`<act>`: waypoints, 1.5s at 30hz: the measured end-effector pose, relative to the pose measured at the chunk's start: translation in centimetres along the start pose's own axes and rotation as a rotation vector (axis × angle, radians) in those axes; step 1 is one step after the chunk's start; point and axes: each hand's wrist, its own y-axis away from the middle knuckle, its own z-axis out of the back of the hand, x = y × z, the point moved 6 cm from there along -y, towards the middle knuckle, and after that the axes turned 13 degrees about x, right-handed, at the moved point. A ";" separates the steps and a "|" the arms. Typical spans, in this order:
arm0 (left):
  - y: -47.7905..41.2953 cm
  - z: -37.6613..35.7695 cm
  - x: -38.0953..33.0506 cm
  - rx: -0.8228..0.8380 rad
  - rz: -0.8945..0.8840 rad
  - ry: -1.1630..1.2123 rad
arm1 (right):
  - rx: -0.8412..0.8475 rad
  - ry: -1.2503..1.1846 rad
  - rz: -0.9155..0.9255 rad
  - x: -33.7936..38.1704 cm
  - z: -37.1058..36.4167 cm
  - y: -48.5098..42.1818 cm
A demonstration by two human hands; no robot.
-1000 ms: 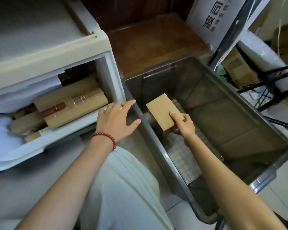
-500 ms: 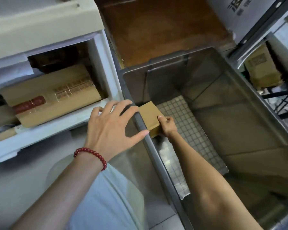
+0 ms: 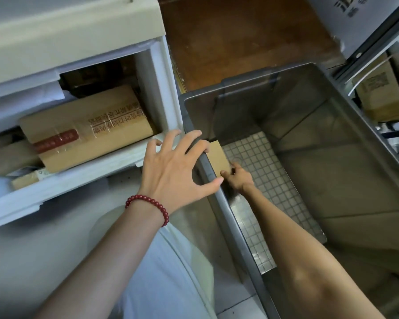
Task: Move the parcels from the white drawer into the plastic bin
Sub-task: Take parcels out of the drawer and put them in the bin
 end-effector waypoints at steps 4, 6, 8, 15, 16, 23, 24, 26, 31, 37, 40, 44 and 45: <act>0.2 0.0 1.5 0.085 0.016 0.028 | -0.071 0.286 -0.025 0.3 1.4 3.1; 0.7 0.6 3.5 0.107 0.081 0.062 | -0.150 0.353 0.042 1.4 2.9 5.6; 2.0 1.5 6.2 0.082 0.157 0.079 | -0.228 0.402 0.127 3.2 4.4 8.1; 8.2 2.6 12.7 0.135 0.317 -0.025 | -0.438 0.336 0.400 11.3 7.3 16.0; 8.9 2.9 13.4 0.132 0.344 -0.010 | -0.459 0.332 0.440 12.4 7.3 17.2; 14.1 3.7 16.1 0.061 0.500 0.074 | -0.467 0.375 0.767 20.1 2.1 24.1; 15.0 3.4 16.5 0.055 0.529 0.085 | -0.430 0.388 0.778 20.9 0.9 24.6; 16.6 2.6 17.3 0.064 0.578 0.123 | -0.355 0.405 0.762 22.0 -1.7 24.8; 17.1 2.4 18.8 0.064 0.579 0.159 | -0.266 0.383 0.666 22.3 -6.2 23.0; 16.3 0.2 21.5 0.119 0.643 0.216 | -0.234 0.361 0.594 22.6 -6.0 19.0; 15.0 -0.5 22.3 0.135 0.637 0.223 | -0.208 0.353 0.559 23.1 -6.5 16.8; 13.1 -1.3 23.2 0.120 0.664 0.267 | -0.164 0.320 0.549 23.9 -7.3 14.3; 12.7 -1.5 23.3 0.115 0.670 0.289 | -0.160 0.290 0.552 24.2 -7.3 13.9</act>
